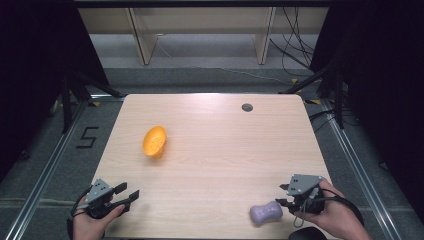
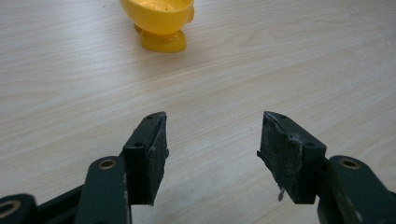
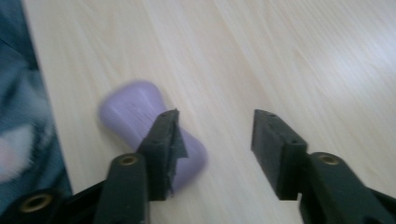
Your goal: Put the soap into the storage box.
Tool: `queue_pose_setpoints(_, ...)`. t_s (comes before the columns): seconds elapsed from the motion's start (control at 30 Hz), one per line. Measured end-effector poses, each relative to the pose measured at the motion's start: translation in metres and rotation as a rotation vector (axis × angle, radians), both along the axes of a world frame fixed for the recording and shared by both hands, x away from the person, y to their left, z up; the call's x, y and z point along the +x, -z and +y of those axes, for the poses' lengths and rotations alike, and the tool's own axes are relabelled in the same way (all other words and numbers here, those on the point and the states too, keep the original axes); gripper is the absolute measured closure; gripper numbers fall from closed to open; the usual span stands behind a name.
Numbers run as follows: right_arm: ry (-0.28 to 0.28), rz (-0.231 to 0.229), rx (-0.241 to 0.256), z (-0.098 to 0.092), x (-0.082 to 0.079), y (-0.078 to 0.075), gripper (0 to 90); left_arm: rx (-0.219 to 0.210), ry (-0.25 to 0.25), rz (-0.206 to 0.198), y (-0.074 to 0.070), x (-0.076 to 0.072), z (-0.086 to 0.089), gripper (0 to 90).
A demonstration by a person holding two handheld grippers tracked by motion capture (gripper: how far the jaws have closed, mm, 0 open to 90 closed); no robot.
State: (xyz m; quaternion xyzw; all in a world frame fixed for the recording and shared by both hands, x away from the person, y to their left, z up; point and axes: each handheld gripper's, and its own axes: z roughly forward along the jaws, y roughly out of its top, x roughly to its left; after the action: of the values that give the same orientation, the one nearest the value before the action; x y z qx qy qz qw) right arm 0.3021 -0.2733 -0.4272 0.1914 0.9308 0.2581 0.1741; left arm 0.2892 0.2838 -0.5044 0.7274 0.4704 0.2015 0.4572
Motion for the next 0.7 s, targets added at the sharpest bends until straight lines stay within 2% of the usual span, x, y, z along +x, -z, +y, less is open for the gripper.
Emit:
queue_pose_setpoints(0.07, 0.003, 0.013, -0.015, -0.001, 0.0, -0.001, 55.0, 0.011, 0.013, 0.0, 0.0, 0.003, -0.002, 40.5)
queue_pose_setpoints(0.13, 0.009, 0.028, -0.076, 0.001, -0.003, -0.003, 54.9, 0.018, 0.024, -0.001, 0.0, 0.005, -0.004, 40.2)
queue_pose_setpoints(0.17, -0.006, 0.041, -0.132, 0.004, -0.005, -0.004, 54.1, 0.019, 0.02, 0.002, 0.0, 0.006, -0.006, 40.0)
queue_pose_setpoints(0.2, 0.01, 0.054, -0.144, 0.006, -0.007, -0.005, 53.4, 0.014, 0.023, 0.003, 0.0, 0.007, -0.006, 40.0)
queue_pose_setpoints(0.23, -0.018, 0.057, -0.162, 0.008, -0.007, -0.004, 52.2, 0.014, 0.023, 0.003, 0.0, 0.007, -0.006, 40.0)
queue_pose_setpoints(0.33, -0.048, 0.061, -0.178, 0.014, -0.008, -0.003, 49.9, 0.023, 0.026, -0.008, -0.002, 0.007, -0.006, 39.9)
queue_pose_setpoints(0.37, -0.095, 0.068, -0.199, 0.021, -0.008, -0.002, 47.6, 0.017, 0.025, -0.008, -0.002, 0.007, -0.006, 39.8)
queue_pose_setpoints(0.4, -0.116, 0.072, -0.209, 0.023, -0.008, -0.001, 46.0, 0.032, 0.027, -0.007, -0.002, 0.006, -0.004, 39.6)
queue_pose_setpoints(0.47, -0.175, 0.089, -0.236, 0.029, -0.006, 0.001, 43.4, 0.028, 0.026, -0.009, -0.002, 0.006, -0.004, 39.4)
queue_pose_setpoints(0.53, -0.192, 0.096, -0.248, 0.032, -0.005, 0.001, 41.6, 0.028, 0.022, -0.007, -0.002, 0.006, -0.004, 39.3)
queue_pose_setpoints(0.57, -0.211, 0.107, -0.265, 0.035, -0.003, 0.002, 39.3, 0.031, 0.024, -0.014, -0.002, 0.006, -0.004, 39.1)
queue_pose_setpoints(0.6, -0.223, 0.108, -0.303, 0.038, 0.0, 0.002, 38.4, 0.03, 0.023, -0.014, -0.002, 0.006, -0.004, 39.1)
queue_pose_setpoints(0.63, -0.262, 0.106, -0.344, 0.042, 0.004, 0.002, 37.6, 0.022, 0.021, -0.015, -0.002, 0.006, -0.005, 38.9)
queue_pose_setpoints(0.7, -0.281, 0.116, -0.358, 0.045, 0.006, 0.002, 37.2, 0.014, 0.015, -0.01, -0.002, 0.006, -0.005, 38.8)
